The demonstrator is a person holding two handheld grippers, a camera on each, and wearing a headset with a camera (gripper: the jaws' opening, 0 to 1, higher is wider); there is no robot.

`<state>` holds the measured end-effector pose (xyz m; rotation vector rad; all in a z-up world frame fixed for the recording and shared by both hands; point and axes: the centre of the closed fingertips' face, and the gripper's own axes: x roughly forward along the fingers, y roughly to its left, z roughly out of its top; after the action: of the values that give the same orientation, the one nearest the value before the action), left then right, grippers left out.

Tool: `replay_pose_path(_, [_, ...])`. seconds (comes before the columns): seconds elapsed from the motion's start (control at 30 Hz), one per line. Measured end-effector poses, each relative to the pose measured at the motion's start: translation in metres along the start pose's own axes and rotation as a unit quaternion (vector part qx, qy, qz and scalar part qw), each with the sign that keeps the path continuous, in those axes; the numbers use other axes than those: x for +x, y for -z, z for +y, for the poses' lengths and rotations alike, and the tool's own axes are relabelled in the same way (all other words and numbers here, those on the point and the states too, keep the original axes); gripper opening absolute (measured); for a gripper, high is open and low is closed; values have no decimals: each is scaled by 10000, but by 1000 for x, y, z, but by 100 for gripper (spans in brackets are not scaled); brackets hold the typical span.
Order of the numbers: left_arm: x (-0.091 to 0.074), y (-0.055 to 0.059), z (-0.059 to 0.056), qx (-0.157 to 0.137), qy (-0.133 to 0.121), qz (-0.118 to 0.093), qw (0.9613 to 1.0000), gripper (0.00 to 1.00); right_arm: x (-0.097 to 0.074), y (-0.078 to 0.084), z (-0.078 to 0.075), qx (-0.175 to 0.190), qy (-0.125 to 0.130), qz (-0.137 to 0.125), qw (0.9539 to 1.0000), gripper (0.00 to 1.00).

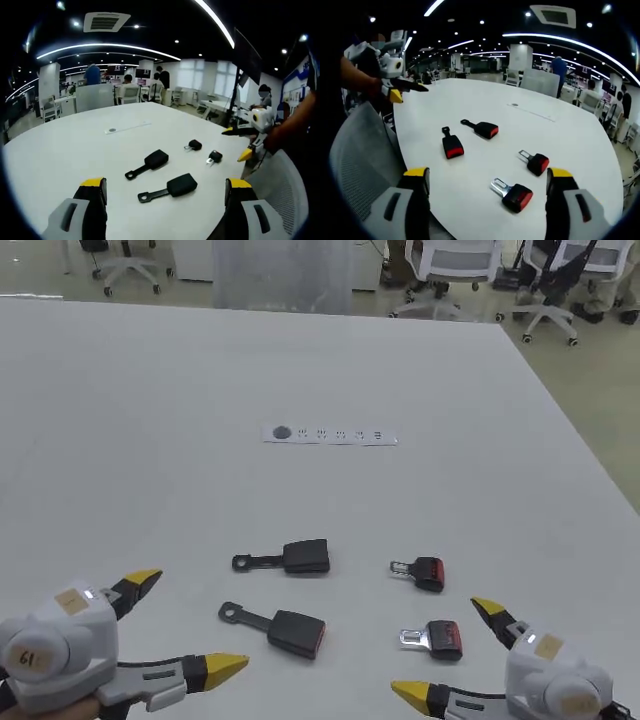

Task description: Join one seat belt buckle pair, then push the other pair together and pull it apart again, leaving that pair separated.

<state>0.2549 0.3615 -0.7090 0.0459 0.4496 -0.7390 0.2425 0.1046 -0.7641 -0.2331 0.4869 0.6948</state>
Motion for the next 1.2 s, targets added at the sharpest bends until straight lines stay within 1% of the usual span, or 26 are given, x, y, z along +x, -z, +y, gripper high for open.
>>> replay_pose_path(0.57, [0, 0, -3, -21, -38, -4, 10000, 100, -1, 1, 0, 57, -10, 1, 10000, 99])
replay_pose_path(1.1, [-1, -1, 1, -28, -71, -22, 10000, 100, -2, 4, -1, 53, 2, 29, 10000, 98])
replay_pose_path(1.2, [-1, -5, 2, -90, -76, -91, 9999, 100, -2, 5, -1, 68, 7, 47, 10000, 98])
